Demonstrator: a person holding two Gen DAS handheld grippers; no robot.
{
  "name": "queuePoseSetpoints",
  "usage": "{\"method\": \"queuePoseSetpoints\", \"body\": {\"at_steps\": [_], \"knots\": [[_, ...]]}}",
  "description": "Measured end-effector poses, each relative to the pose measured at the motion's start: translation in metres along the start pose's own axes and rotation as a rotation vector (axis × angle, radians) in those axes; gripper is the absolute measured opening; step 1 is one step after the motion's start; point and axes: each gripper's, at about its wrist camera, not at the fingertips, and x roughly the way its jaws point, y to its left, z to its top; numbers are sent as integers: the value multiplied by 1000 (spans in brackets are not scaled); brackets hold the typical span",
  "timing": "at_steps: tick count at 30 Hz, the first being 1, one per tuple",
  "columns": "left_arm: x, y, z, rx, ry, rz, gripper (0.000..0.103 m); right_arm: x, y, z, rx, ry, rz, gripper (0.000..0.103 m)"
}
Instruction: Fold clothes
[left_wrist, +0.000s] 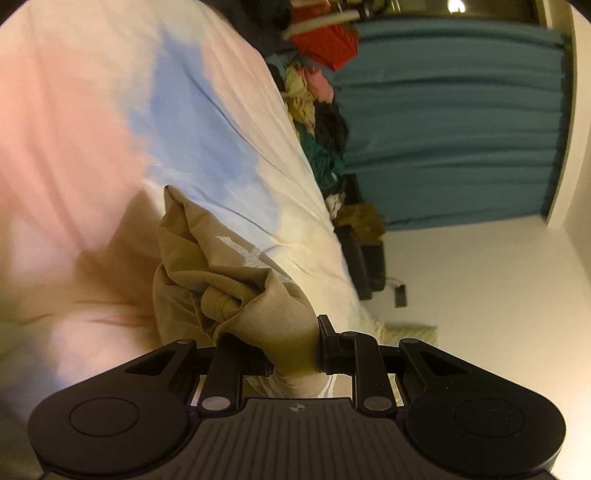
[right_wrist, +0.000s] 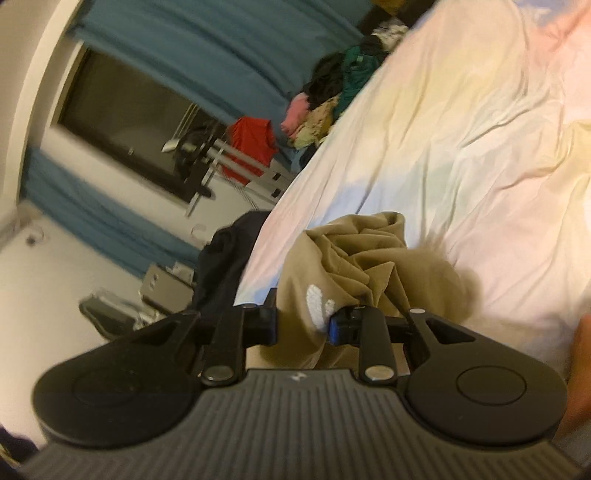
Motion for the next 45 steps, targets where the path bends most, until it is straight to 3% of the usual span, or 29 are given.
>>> {"method": "queuePoseSetpoints", "body": {"at_steps": [5,9,13,16,21,24,27,31,37,39,40,41,42,43,44,45], "knots": [[105,-64,21,119,38,60,23,34,-24,84,74,-57,-41,28],[208,-119,42,256,24,94,22,77,-21,173,-44,-114,-111,28],[294,-164,51,298,32,75,22,107,-27,244,-89,-223,-180,27],[336,-188,45,424,14,58,22,117,-43,267,-126,-298,-194,27],[388,-154,19,512,72,85,23,138,-113,247,-120,-281,-257,27],[393,-102,1,495,162,164,22,145,-154,205,-95,-217,-306,27],[387,-64,-18,521,189,218,24,141,-185,164,-50,-161,-317,27],[389,-49,-31,593,186,242,32,133,-196,144,-14,-149,-308,28],[360,-91,-55,778,193,320,80,104,-161,156,46,-80,-383,31],[329,-110,-68,836,189,320,86,87,-137,156,-16,-96,-383,32],[316,-123,-74,870,173,317,90,75,-122,154,-57,-116,-375,38],[302,-136,-79,905,157,314,96,64,-108,152,-98,-136,-367,60],[288,-149,-85,940,137,310,98,52,-94,150,-139,-156,-359,73],[275,-162,-92,975,108,299,100,41,-79,148,-180,-176,-350,96],[259,-174,-99,1007,79,286,101,29,-65,144,-223,-195,-347,103],[244,-187,-106,1038,50,273,103,17,-51,139,-267,-213,-346,103]]}}
